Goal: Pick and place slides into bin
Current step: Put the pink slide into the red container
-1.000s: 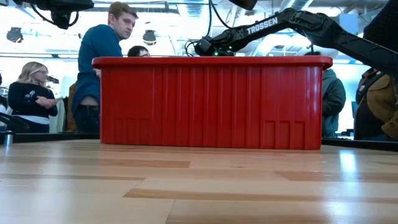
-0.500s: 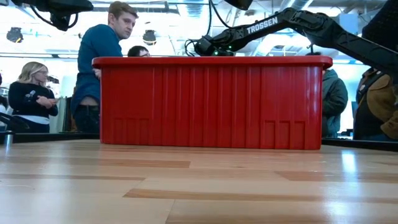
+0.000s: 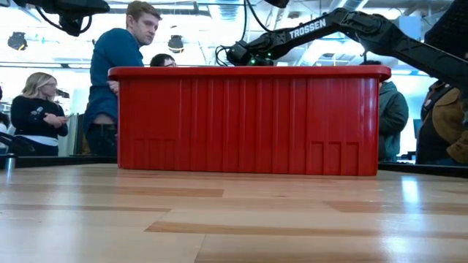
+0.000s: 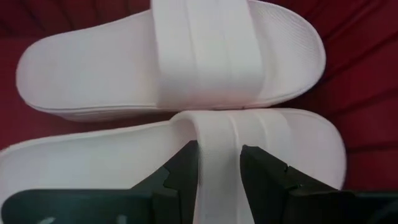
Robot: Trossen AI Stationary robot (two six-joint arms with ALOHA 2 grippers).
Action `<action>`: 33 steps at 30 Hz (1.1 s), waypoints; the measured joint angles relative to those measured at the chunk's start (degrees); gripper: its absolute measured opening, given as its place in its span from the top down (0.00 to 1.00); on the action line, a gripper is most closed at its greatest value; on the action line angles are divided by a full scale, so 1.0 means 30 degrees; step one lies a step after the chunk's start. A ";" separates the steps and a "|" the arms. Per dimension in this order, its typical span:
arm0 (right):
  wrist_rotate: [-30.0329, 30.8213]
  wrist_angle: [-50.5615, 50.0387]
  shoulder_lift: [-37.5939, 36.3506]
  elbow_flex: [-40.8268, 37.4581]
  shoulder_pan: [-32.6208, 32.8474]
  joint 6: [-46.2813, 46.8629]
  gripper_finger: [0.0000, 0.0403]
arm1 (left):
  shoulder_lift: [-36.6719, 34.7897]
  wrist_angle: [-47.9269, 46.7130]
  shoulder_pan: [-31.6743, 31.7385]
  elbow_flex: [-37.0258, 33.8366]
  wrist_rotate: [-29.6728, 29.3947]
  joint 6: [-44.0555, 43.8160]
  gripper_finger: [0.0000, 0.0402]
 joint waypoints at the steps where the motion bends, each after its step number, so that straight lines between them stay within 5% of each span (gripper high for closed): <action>1: 0.0000 -0.0005 0.0000 0.0000 0.0000 -0.0006 0.73 | 0.0001 -0.0001 0.0002 0.0000 0.0000 0.0002 0.99; 27: 0.0095 -0.0423 -0.0015 0.0000 0.0488 -0.0851 0.73 | -0.0002 0.0010 -0.0001 0.0000 0.0372 -0.0005 0.99; 33: 0.0149 -0.0408 -0.0022 0.0000 0.0575 -0.0851 0.65 | 0.0004 0.0010 0.0004 0.0000 0.0364 -0.0006 0.99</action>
